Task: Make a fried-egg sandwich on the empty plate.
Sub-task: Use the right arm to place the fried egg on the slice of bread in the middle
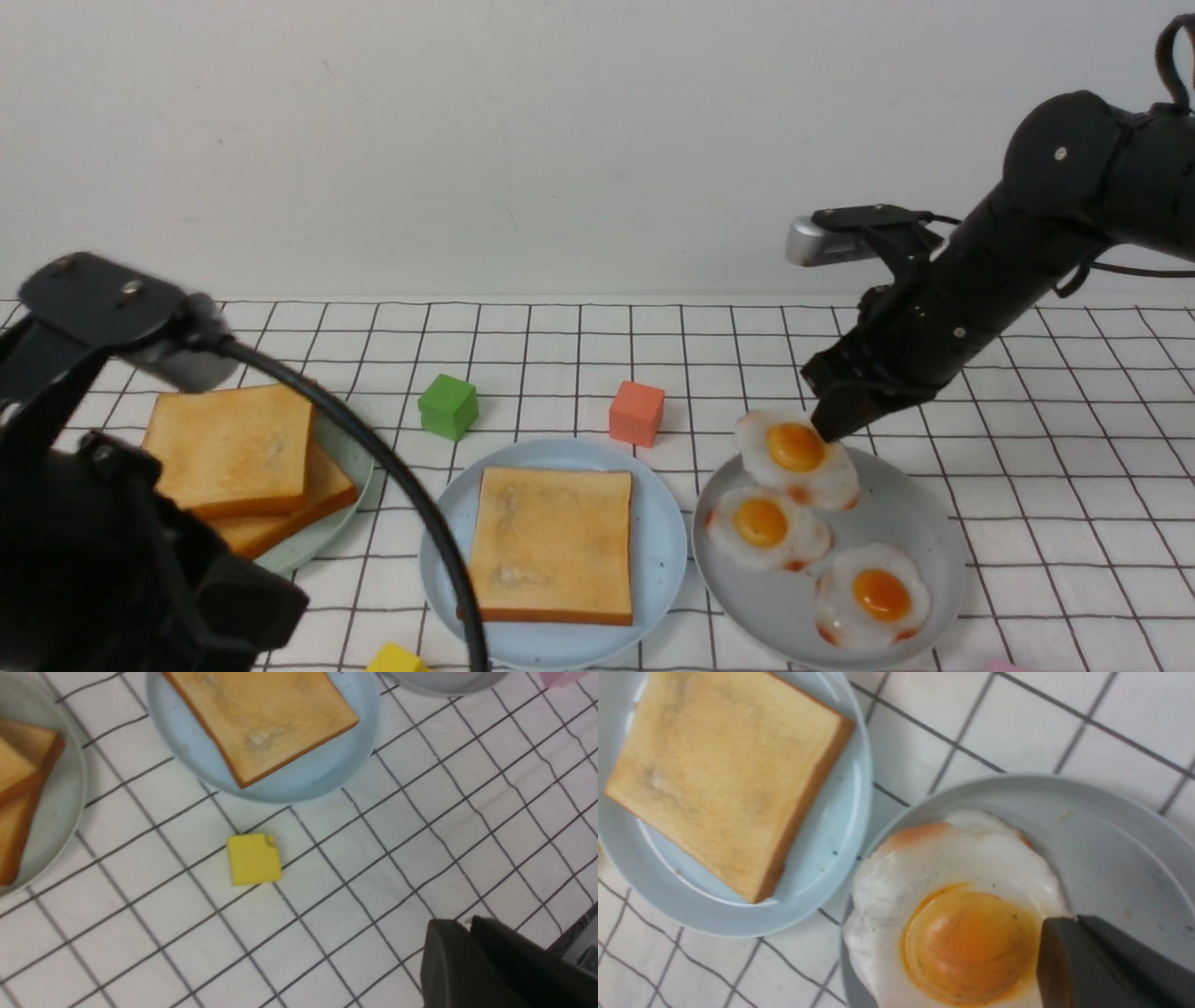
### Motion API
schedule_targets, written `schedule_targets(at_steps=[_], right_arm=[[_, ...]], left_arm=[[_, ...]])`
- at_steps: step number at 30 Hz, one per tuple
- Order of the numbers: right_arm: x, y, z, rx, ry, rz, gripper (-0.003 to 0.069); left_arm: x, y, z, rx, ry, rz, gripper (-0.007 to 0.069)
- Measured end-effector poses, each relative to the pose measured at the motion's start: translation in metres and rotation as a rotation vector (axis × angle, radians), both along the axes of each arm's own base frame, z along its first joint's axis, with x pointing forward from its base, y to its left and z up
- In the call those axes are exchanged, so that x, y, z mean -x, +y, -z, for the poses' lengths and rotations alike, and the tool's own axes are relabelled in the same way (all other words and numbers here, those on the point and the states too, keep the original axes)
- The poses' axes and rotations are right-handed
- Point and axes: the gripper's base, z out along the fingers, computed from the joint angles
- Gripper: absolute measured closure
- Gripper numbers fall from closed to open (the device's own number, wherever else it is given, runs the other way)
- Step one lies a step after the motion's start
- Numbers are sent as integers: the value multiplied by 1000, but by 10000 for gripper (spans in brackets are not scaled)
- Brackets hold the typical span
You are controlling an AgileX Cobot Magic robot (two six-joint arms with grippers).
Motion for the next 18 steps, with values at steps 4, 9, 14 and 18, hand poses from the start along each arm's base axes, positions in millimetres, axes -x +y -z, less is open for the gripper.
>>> schedule_targets(at_steps=[4, 9, 14, 18], right_arm=[[2, 40, -4, -22, -31, -77, 654], [-4, 98, 0, -55, -63, -152, 654], [-7, 133, 18, -57, -62, -207, 654], [-11, 150, 44, -48, -41, -204, 648]], left_arm=[[19, 15, -10, -7, -37, -90, 550], [35, 26, -17, 10, -68, -165, 549], [38, 28, -16, 3, -49, -176, 548], [39, 28, -16, 3, -46, -178, 543]])
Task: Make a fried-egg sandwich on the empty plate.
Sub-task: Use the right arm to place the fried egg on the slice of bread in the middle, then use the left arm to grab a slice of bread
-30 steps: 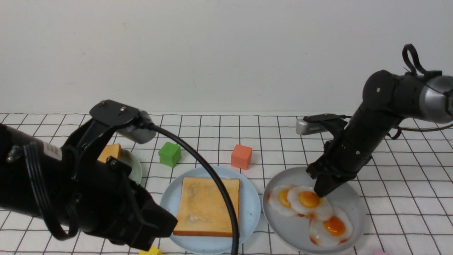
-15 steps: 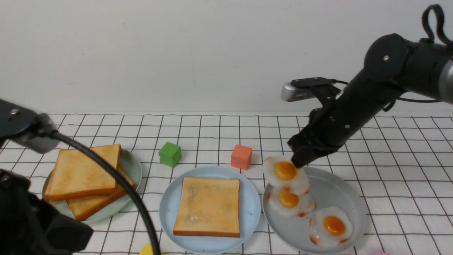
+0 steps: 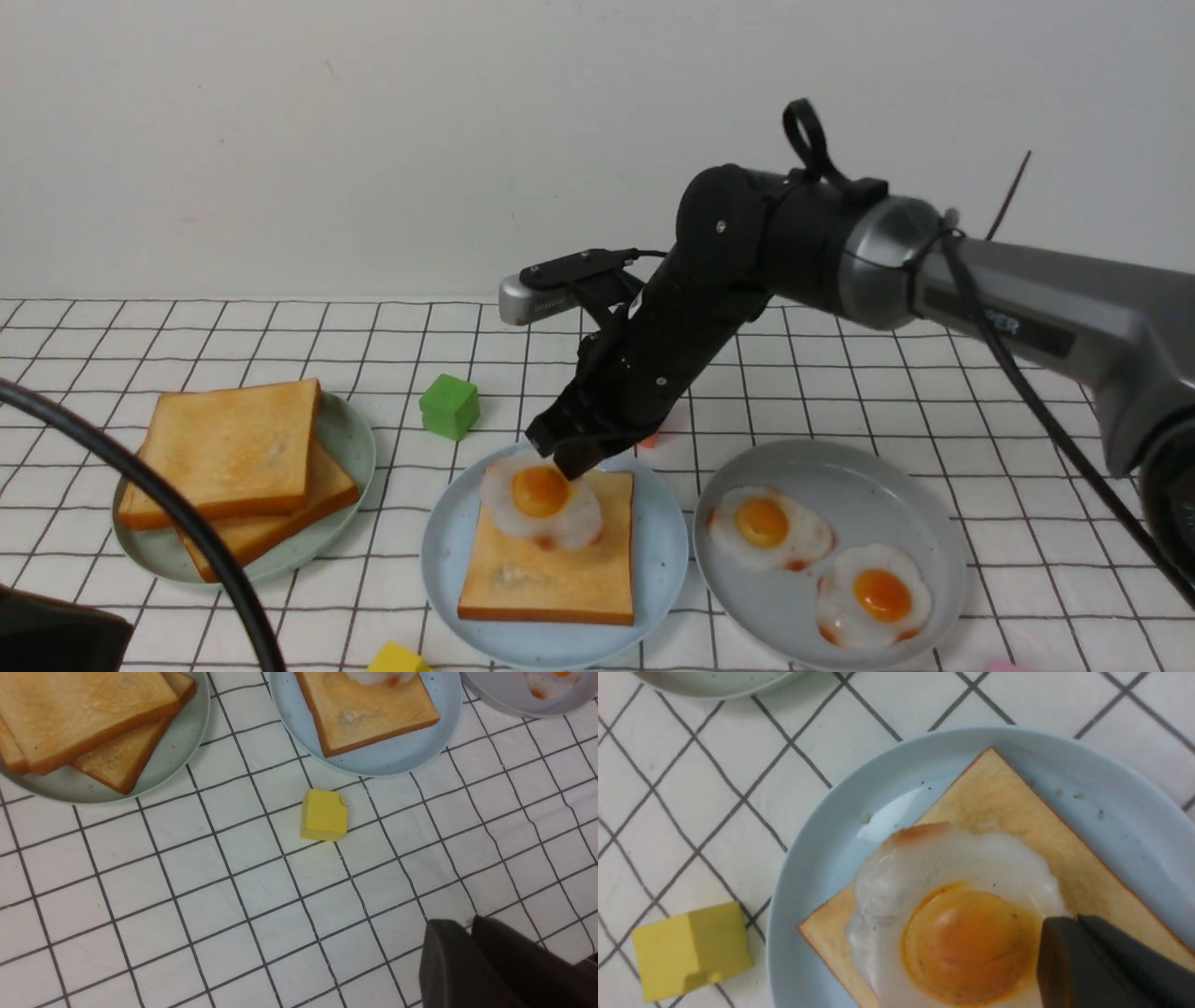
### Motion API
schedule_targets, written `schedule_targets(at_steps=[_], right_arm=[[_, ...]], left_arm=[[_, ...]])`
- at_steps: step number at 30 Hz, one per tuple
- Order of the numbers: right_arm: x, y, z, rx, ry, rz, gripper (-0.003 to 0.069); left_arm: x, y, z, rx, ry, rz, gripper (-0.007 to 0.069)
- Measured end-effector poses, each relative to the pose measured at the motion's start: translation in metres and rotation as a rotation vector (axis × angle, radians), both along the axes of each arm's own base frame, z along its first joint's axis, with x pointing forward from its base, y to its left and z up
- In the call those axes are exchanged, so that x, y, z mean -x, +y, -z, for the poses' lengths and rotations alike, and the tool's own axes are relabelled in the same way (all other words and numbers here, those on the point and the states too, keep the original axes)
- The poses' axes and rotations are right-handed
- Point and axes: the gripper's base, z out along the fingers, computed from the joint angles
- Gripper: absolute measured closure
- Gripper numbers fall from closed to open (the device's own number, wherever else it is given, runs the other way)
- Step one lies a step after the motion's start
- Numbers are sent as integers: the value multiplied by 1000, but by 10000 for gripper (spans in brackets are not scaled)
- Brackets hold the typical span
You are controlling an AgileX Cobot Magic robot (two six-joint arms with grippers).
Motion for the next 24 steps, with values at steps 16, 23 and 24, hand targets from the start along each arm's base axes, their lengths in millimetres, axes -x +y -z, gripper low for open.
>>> schedule_targets(at_steps=[16, 23, 24], right_arm=[[21, -20, -81, 27, -131, -35, 359], [81, -55, -180, -4, -182, -77, 326], [98, -65, -196, -17, -189, -80, 326]], left_arm=[[-21, -6, -5, 65, -150, -37, 529], [-77, -15, 10, 47, -218, -207, 522], [-92, -12, 17, 24, -210, -277, 520]])
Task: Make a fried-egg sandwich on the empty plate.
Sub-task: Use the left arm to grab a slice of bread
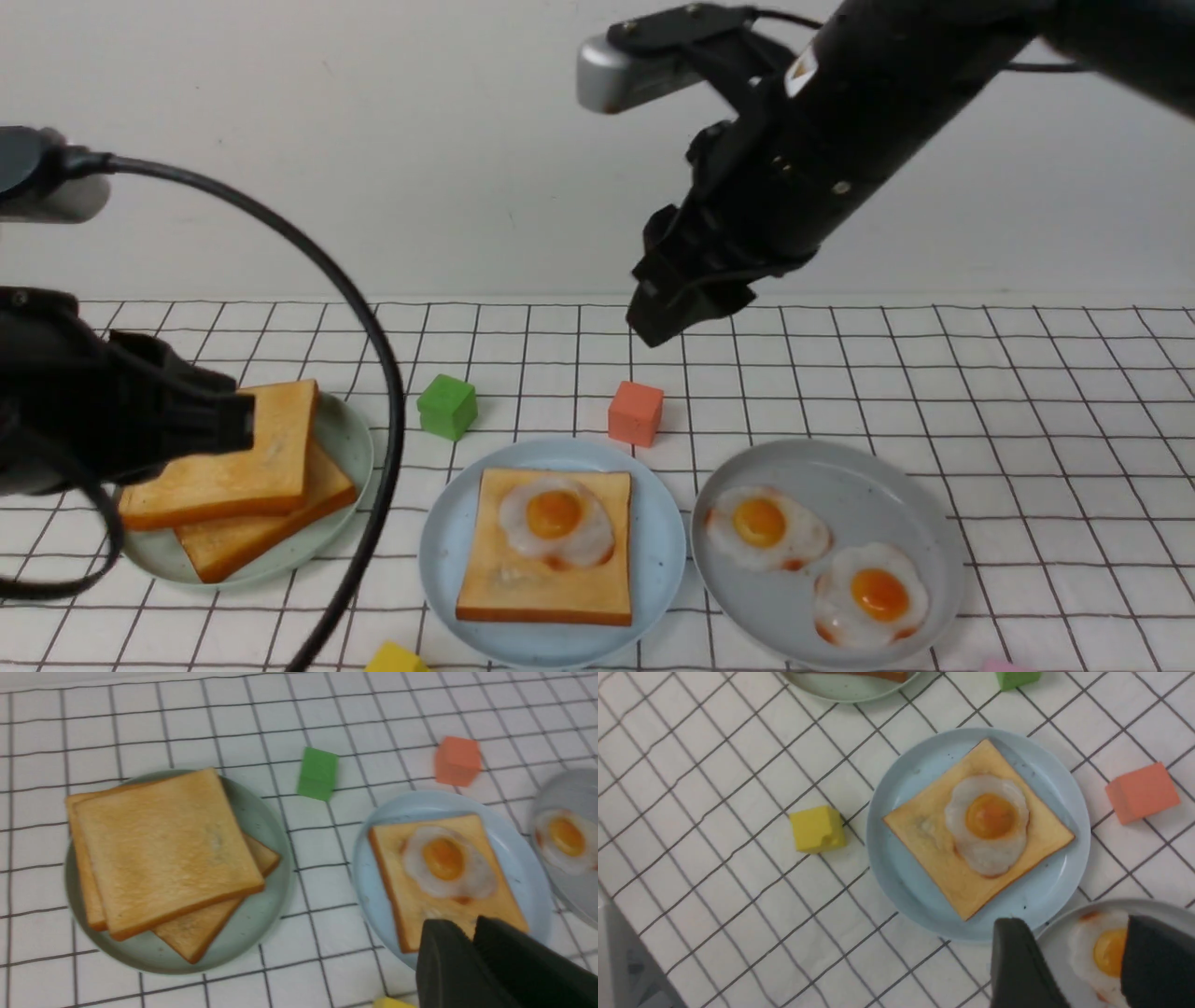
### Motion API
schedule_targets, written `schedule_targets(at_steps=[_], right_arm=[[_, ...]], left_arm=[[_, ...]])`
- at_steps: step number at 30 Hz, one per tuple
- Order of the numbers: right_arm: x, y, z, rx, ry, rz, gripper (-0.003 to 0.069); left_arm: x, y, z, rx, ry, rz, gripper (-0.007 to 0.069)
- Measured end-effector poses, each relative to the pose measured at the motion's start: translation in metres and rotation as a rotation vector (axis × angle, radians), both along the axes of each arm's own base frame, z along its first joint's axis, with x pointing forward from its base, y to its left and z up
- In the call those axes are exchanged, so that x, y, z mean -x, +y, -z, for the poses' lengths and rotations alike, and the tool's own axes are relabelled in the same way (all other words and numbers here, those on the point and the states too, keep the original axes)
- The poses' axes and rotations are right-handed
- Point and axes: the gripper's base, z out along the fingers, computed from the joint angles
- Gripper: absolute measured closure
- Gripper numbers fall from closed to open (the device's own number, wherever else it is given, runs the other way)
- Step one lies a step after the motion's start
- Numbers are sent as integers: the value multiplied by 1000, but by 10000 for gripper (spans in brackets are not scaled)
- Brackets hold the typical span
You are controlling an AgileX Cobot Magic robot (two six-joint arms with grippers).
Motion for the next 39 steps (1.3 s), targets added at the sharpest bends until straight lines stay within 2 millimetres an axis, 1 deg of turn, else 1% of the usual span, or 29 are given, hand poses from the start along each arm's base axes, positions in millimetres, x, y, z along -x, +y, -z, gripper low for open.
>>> schedule_targets(at_steps=[1, 2, 3, 4, 5, 6, 7, 8, 10, 13, 14, 15, 17, 18, 19, 20, 21, 22, 24, 26, 28, 29, 34, 36, 39], right_arm=[[5, -3, -2, -2, 5, 0, 326], [9, -5, -5, -5, 0, 1, 326], [26, -15, -7, -2, 10, 0, 326], [35, -21, -7, 0, 14, 0, 326], [37, -23, -10, -4, 7, -1, 326], [49, -30, -6, 1, 10, -7, 326], [62, -38, -9, -13, -19, -18, 326], [71, -43, -8, -22, -41, -29, 326], [83, -49, -4, -37, -72, -48, 326], [105, -60, 0, -84, -119, -77, 326], [106, -61, 1, -87, -121, -79, 326], [115, -65, 2, -112, -136, -92, 326], [124, -67, 5, -136, -132, -103, 326], [126, -68, 7, -143, -126, -106, 326], [127, -68, 7, -147, -125, -107, 326], [131, -69, 9, -159, -120, -113, 326], [131, -69, 9, -163, -116, -113, 326], [132, -69, 9, -170, -112, -113, 326], [132, -69, 9, -174, -108, -113, 326], [132, -68, 9, -178, -104, -113, 326], [132, -68, 9, -179, -105, -113, 326], [132, -68, 9, -186, -102, -112, 326], [133, -67, 9, -195, -98, -113, 326], [133, -67, 9, -196, -97, -113, 326], [133, -67, 8, -200, -95, -113, 326]], left_arm=[[-6, 2, 4, -4, 13, -31, 520], [-8, 3, 4, -4, 16, -46, 519], [-22, 15, 11, -8, 57, -143, 519], [-28, 22, 13, -9, 80, -192, 519], [-29, 22, 13, -7, 83, -193, 519], [-37, 34, 17, -1, 123, -259, 519], [-43, 44, 18, 17, 156, -305, 519], [-46, 50, 20, 27, 183, -329, 519], [-53, 65, 26, 49, 236, -365, 519], [-67, 89, 40, 153, 341, -409, 517], [-67, 88, 39, 160, 341, -402, 517], [-77, 105, 48, 223, 380, -435, 512], [-87, 121, 58, 297, 408, -467, 505], [-92, 129, 65, 314, 423, -478, 498], [-94, 132, 67, 322, 427, -480, 494], [-104, 140, 77, 320, 431, -454, 466], [-110, 143, 85, 315, 441, -437, 450], [-116, 145, 91, 305, 445, -411, 427], [-123, 146, 97, 292, 447, -373, 397], [-138, 149, 114, 280, 465, -301, 339], [-143, 149, 121, 277, 466, -279, 326], [-148, 150, 130, 277, 470, -258, 314], [-157, 153, 156, 281, 502, -258, 313], [-159, 154, 165, 294, 514, -261, 323], [-163, 155, 172, 325, 521, -263, 358]])
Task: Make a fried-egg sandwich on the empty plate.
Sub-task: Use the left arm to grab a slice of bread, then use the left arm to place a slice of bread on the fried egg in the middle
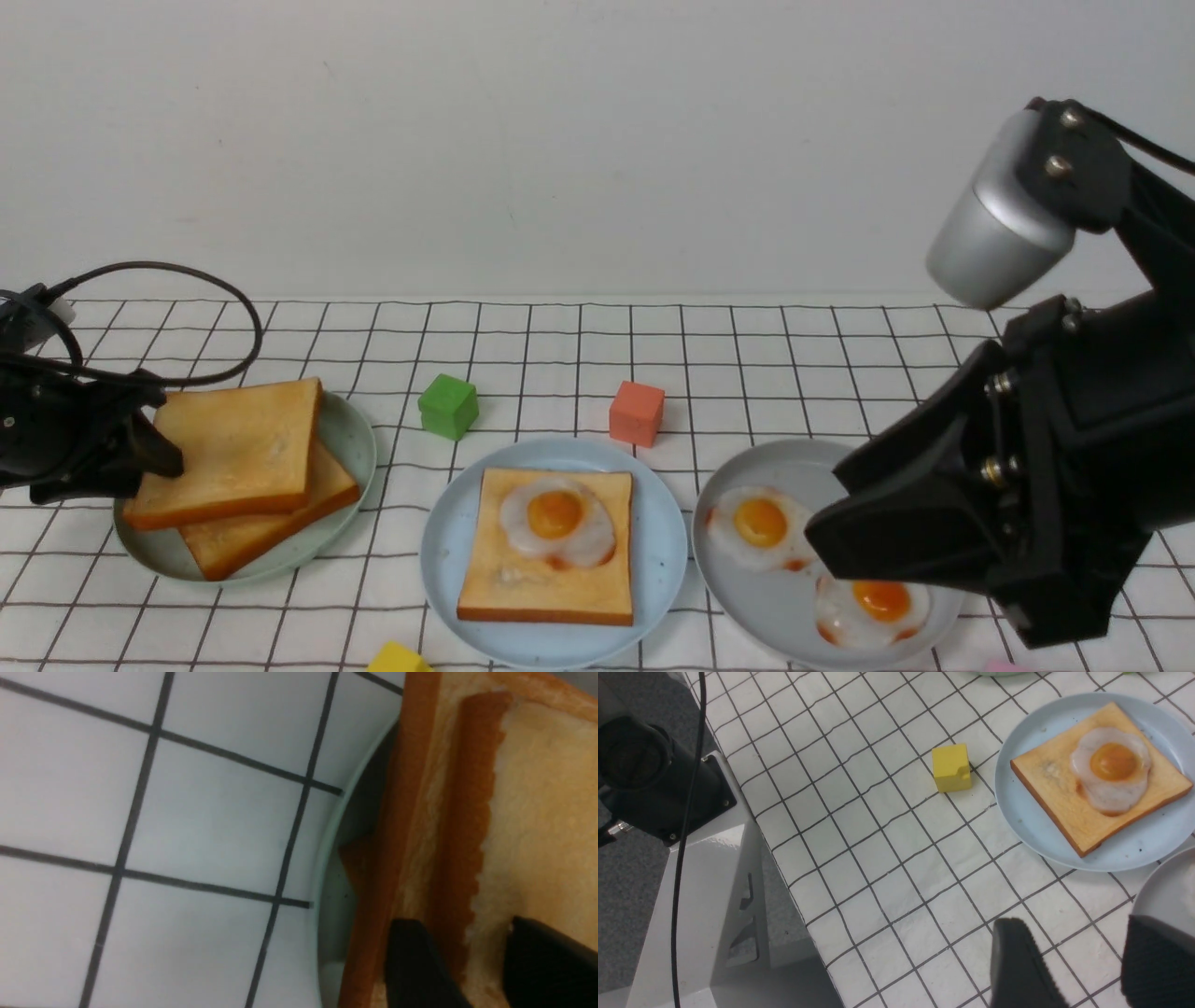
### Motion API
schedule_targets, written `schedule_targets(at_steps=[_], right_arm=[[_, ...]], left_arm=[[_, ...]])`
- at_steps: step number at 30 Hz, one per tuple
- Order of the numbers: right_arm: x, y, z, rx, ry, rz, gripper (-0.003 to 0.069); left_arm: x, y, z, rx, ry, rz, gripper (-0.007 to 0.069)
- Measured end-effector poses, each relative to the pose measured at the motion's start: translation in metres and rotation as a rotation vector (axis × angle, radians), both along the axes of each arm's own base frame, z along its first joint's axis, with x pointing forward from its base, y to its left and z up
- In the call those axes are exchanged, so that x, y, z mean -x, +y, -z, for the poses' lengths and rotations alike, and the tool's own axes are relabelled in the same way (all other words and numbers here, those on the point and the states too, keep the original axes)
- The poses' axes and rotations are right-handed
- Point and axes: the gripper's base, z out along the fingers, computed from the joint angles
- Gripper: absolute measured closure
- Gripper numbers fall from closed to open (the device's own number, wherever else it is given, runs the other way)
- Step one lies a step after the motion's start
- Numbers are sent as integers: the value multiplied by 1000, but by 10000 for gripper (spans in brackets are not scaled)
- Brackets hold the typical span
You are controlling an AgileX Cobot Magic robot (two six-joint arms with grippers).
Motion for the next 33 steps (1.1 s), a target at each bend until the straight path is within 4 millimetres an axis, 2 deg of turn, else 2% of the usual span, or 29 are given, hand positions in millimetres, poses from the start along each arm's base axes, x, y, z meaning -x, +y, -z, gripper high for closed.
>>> schedule_targets(at_steps=[6, 11, 15, 18, 19, 20, 21, 24, 27, 28, 29, 30, 33], right_arm=[[1, 1, -1, -17, 9, -2, 326], [1, 1, -1, -18, 10, -2, 326], [1, 1, -1, -19, 11, -2, 326], [2, 0, -2, -22, 6, -2, 326], [2, 0, -2, -22, 6, -2, 326], [2, 0, -2, -22, 6, -2, 326], [2, 0, -2, -24, 7, -2, 326], [2, 0, -2, -24, 7, -2, 326], [2, 0, -2, -24, 7, -1, 326], [2, 0, -2, -24, 8, -1, 326], [2, 0, -2, -24, 8, -1, 326], [2, 0, -2, -25, 10, 1, 326], [2, 0, -2, -27, 14, 5, 326]], left_arm=[[-2, 0, 3, 21, 6, -1, 484], [-1, 0, -3, 19, 1, -16, 487], [8, -4, -31, 2, -50, -1, 487], [18, -20, -72, 63, -143, 11, 491], [18, -22, -75, 68, -148, 15, 491], [22, -35, -89, 101, -181, 42, 492], [24, -45, -95, 124, -195, 60, 492], [32, -82, -103, 174, -205, 149, 492], [38, -118, -94, 205, -169, 240, 492], [43, -138, -82, 214, -138, 279, 492], [43, -143, -80, 212, -136, 288, 492], [45, -159, -68, 214, -116, 303, 492], [41, -181, -52, 207, -102, 308, 492]])
